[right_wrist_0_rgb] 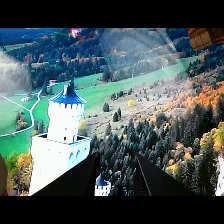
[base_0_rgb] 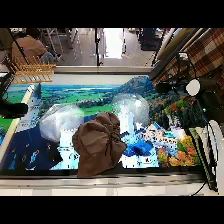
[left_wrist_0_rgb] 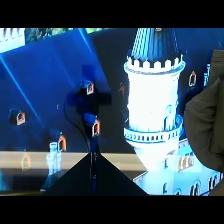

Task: Fold the clothes and pants, and hang the long-sleeved shirts on hangers.

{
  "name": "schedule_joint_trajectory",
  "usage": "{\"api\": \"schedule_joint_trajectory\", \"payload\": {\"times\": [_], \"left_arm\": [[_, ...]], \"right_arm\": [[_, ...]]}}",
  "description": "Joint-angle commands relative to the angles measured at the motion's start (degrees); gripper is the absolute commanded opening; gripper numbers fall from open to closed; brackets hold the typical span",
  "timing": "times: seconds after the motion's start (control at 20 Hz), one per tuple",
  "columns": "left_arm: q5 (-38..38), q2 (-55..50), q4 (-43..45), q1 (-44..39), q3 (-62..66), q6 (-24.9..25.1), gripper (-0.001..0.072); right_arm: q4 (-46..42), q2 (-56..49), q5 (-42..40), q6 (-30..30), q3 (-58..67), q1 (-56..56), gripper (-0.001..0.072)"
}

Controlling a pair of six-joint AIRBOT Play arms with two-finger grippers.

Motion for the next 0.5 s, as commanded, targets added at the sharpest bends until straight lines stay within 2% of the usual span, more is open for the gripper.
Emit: {"api": "schedule_joint_trajectory", "payload": {"times": [0.0, 0.35, 0.45], "left_arm": [[0.0, -0.02, 0.0, 0.04, -0.02, 0.0, 0.0007], [0.17, -0.02, -0.02, 0.07, -0.02, 0.0, 0.0007], [2.97, -0.2, -0.24, 0.04, -0.02, -0.11, 0.0007]], "right_arm": [[0.02, 0.04, 0.04, 0.02, -0.02, 0.07, 0.0288], [0.02, 0.04, 0.07, 0.0, -0.02, 0.07, 0.0288], [0.02, 0.04, 0.04, 0.0, -0.02, 0.07, 0.0288]]}}
